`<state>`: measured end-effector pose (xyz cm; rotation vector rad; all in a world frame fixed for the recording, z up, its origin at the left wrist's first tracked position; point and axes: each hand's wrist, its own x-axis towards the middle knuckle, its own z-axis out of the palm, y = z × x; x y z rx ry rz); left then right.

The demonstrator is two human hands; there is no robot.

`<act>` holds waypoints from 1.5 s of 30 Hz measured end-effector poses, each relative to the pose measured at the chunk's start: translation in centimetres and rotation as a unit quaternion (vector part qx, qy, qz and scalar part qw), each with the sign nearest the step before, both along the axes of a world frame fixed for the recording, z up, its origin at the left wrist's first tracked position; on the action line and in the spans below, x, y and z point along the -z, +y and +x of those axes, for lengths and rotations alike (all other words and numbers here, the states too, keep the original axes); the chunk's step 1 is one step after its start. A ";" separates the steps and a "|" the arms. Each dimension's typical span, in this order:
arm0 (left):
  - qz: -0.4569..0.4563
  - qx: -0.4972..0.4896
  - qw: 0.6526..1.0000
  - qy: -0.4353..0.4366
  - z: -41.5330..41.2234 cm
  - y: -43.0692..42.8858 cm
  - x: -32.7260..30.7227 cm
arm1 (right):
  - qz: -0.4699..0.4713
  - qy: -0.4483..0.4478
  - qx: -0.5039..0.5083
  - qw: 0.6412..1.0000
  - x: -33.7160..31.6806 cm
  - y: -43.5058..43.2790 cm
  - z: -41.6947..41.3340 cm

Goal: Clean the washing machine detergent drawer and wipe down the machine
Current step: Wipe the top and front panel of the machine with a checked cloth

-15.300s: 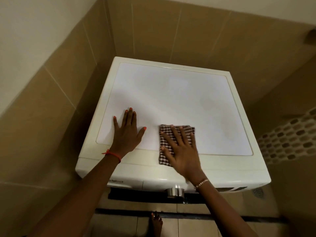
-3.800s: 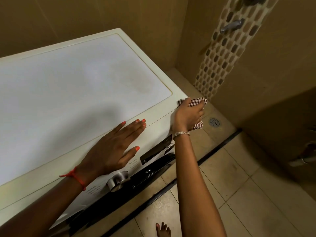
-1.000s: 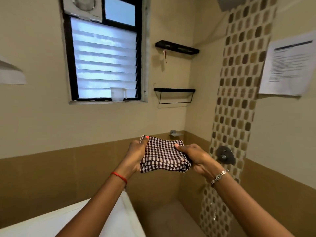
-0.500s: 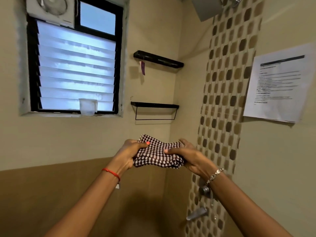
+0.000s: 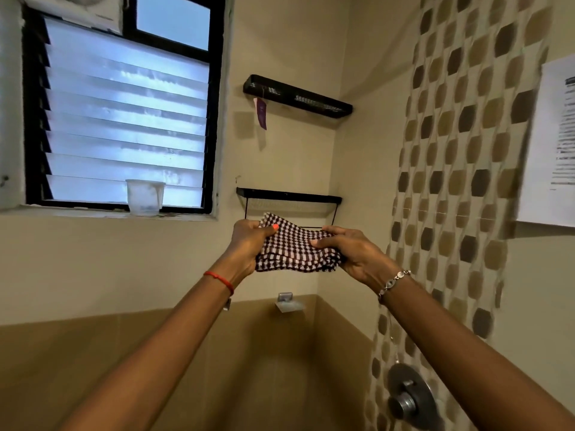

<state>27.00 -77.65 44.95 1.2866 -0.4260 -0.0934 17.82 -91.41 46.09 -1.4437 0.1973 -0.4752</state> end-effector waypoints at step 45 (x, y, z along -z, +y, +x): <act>0.275 -0.286 0.906 -0.145 45.6 -15.8 -10.0 | -0.175 0.054 -0.108 0.977 -10.4 -18.3 49.4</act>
